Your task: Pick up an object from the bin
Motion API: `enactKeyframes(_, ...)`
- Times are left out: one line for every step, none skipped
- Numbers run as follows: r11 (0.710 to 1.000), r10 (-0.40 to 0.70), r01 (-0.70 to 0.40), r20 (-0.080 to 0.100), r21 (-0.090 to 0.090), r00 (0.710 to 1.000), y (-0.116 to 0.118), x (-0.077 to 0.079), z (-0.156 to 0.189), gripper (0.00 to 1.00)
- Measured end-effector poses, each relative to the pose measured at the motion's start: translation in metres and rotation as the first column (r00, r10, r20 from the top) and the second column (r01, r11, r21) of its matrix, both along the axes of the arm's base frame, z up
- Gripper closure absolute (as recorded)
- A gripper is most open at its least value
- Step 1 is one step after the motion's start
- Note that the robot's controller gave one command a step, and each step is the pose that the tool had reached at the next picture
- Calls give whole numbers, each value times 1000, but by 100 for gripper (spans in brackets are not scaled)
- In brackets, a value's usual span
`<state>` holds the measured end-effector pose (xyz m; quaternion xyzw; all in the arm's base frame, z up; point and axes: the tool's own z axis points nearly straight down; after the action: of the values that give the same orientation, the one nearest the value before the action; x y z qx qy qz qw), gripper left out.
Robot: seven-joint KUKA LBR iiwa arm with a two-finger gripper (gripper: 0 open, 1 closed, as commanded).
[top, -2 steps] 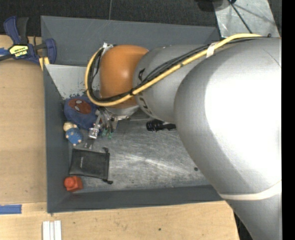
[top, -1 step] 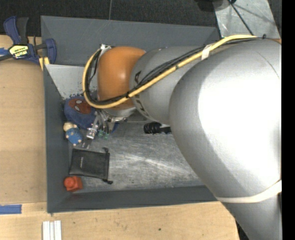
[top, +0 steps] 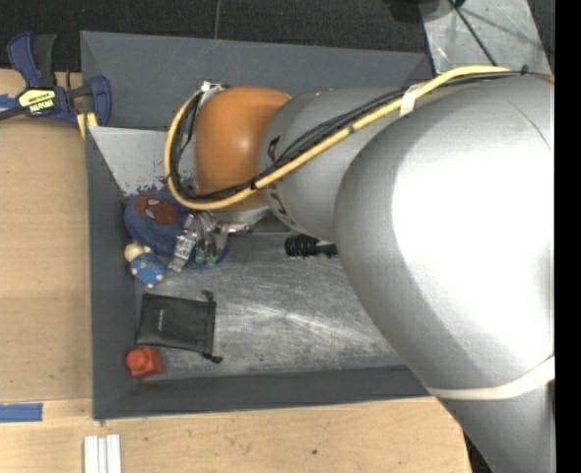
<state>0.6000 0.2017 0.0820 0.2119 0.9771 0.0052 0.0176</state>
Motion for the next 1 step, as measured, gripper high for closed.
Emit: enactKeyframes(1000, 0, 0, -26, 0, 1000, 0, 3, 90, 100)
